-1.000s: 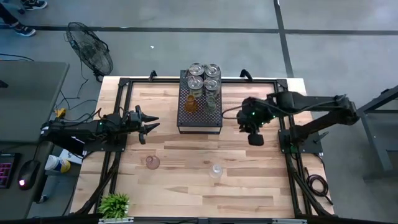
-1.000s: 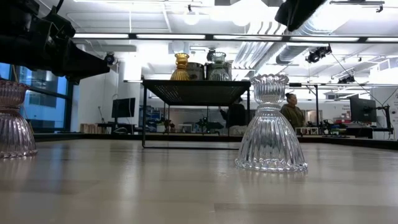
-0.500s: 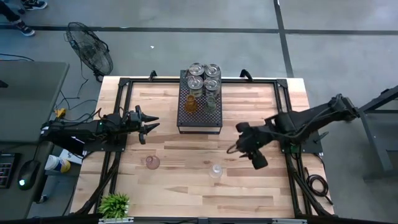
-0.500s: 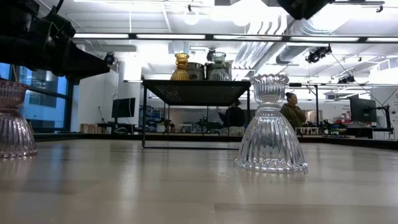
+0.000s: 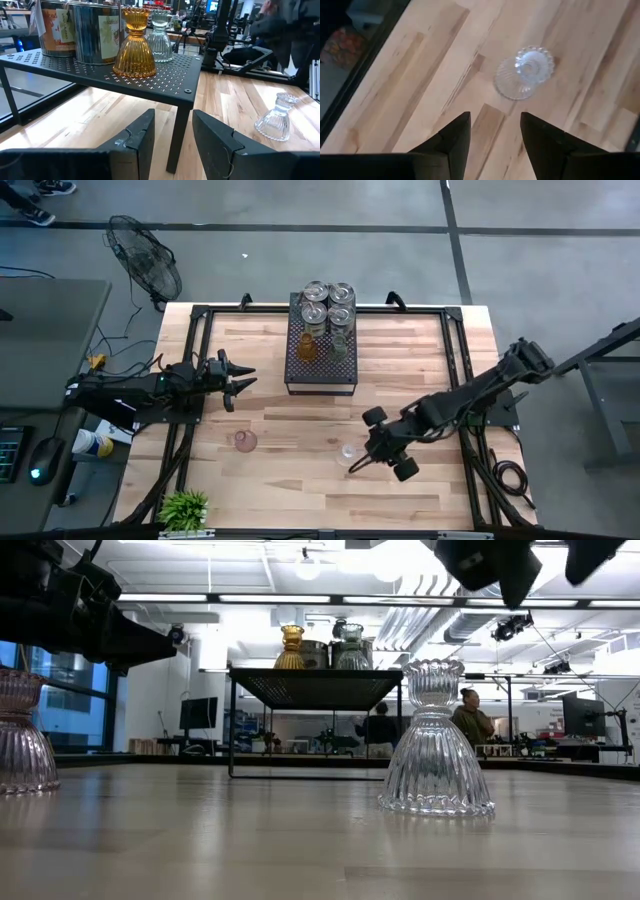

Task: Pick & Place candle stick holders
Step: Put the transparent candle holder on the black shelf

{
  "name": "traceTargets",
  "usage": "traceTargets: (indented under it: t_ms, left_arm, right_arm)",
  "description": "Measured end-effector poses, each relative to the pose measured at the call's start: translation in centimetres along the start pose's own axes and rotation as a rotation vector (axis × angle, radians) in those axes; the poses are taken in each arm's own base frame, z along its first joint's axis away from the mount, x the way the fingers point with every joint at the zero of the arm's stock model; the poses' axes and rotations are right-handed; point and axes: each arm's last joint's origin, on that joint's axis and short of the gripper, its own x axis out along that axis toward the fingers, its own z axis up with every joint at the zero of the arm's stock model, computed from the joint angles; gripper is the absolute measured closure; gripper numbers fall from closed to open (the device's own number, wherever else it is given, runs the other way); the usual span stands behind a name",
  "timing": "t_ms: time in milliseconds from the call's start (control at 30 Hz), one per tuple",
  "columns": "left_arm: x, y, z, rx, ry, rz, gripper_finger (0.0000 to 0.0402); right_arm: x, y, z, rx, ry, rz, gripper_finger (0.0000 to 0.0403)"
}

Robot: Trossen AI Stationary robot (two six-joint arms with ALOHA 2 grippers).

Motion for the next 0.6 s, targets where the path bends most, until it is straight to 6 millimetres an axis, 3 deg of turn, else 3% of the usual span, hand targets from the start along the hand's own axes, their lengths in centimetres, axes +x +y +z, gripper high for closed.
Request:
traceTargets:
  t_ms: [200, 600]
  left_arm:
    - [0.0, 0.0, 0.0, 0.0, 0.0, 0.0, 0.0273]
    - [0.0, 0.0, 0.0, 0.0, 0.0, 0.0, 0.0273]
  right_arm:
    - [2.3, 0.0, 0.7, -0.028, -0.006, -0.03, 0.0237]
    - [4.8, -0.2, 2.1, -0.089, -0.093, -0.097, 0.0237]
